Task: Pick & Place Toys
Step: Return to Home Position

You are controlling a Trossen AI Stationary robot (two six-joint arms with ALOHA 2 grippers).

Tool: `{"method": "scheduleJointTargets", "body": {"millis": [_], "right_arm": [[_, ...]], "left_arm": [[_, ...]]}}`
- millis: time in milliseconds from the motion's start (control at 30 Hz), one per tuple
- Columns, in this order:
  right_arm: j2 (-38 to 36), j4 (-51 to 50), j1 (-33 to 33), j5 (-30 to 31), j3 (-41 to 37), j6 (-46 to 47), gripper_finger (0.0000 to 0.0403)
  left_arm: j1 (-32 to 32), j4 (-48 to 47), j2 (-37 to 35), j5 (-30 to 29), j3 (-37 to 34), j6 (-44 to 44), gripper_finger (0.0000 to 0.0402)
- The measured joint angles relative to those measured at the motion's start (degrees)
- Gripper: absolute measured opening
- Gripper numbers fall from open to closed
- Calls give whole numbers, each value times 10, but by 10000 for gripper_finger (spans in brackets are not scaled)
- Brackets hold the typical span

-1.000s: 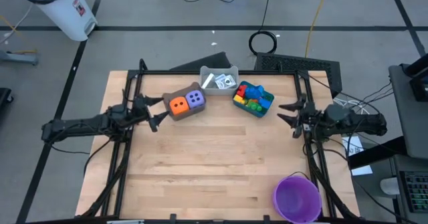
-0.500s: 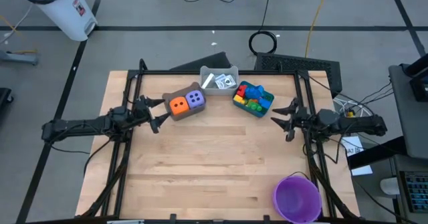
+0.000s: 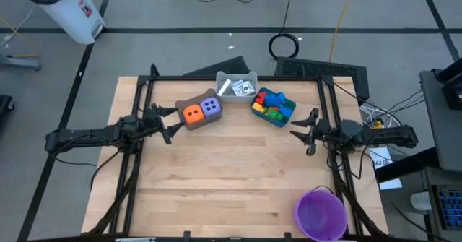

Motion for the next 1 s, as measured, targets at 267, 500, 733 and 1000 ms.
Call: {"method": "scheduleJointTargets", "body": {"millis": [267,500,733,1000], "right_arm": [[0,1,0,-30,-9,13,169],[0,1,0,-15,-9,-38,169],[0,6,0,-13,-10,-48,169],[0,9,0,-13,-10,-48,169]], "left_arm": [[0,-16,0,0,1,-3,372],[0,-9,0,0,1,0,372],[0,-9,0,0,1,0,372],[0,-9,0,0,1,0,372]]}}
